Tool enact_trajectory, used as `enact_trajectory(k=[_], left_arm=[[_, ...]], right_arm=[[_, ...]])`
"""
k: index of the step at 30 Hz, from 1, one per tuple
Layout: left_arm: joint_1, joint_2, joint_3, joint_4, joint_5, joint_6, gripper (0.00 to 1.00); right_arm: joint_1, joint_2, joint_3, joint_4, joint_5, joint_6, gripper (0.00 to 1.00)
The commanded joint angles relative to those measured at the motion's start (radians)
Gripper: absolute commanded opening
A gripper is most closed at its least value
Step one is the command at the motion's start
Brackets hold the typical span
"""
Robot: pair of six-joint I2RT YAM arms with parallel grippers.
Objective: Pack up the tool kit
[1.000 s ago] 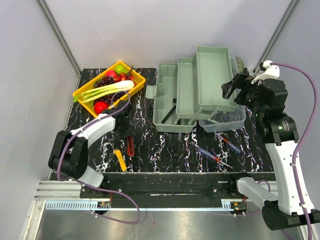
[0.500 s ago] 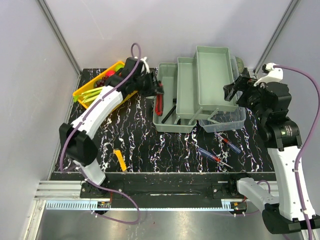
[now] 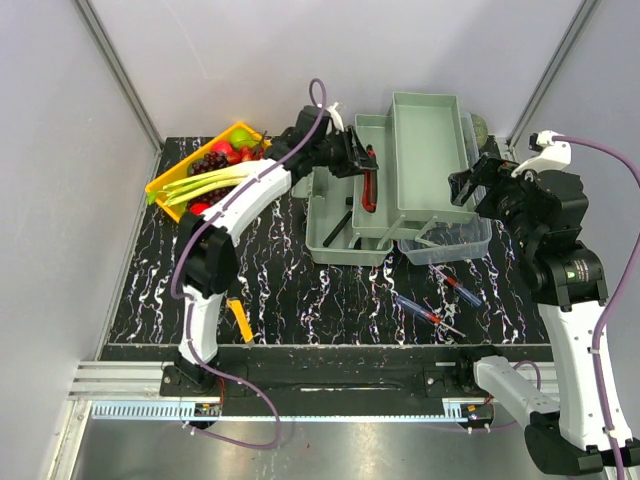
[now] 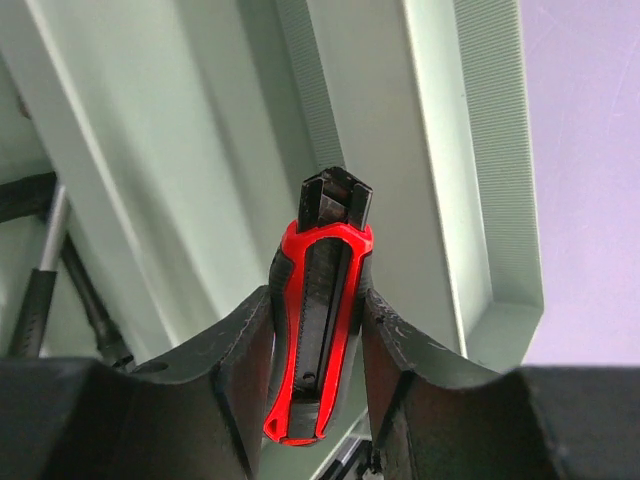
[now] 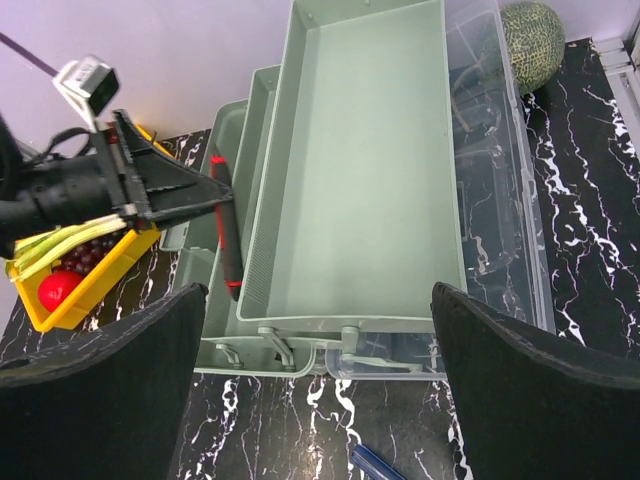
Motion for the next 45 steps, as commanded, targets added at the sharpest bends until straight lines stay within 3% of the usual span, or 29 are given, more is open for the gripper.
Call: enact_trajectory(k=[1,9,15,21,28,32,39,45], left_arm=[[-0.041,0.050,0.064,0.163,-0.018,-0.083,0.06],[-0.098,0.115,0.044,0.197,-0.158,-0.108,0.08],[-0.115,0.184,0.091,0.192,-0.172,-0.132,0.15],[-0.118,0.184,0.103,0.142,-0.236,-0.108,0.37],[-0.118,0.115,0.099,0.077,-0.346,-0.030,0.47],[-0.118,0.084,0.096,0.062,-0.392,0.016,0.60],[-0.116,0.009,0.090,0.041,-0.440,0.087,0.53],[-0.115,-0.108,0.033,-0.033,-0.576,0.173,0.47]], right_arm=[[0.006,-0.006,-0.009,0.009,-0.003,0.017,0.99],[0.006,0.001,-0.006,-0.011,0.000,0.002,0.98],[0.006,-0.003,-0.011,-0.022,-0.003,0.000,0.98],[0.006,-0.009,-0.011,-0.025,0.001,-0.006,0.99],[0.006,-0.011,-0.020,-0.028,0.001,0.000,0.98],[0.005,-0.009,-0.017,-0.028,0.001,-0.004,0.98],[0.006,-0.005,-0.011,-0.033,0.004,-0.009,0.99],[0.006,0.003,-0.012,-0.031,0.001,-0.012,0.98]])
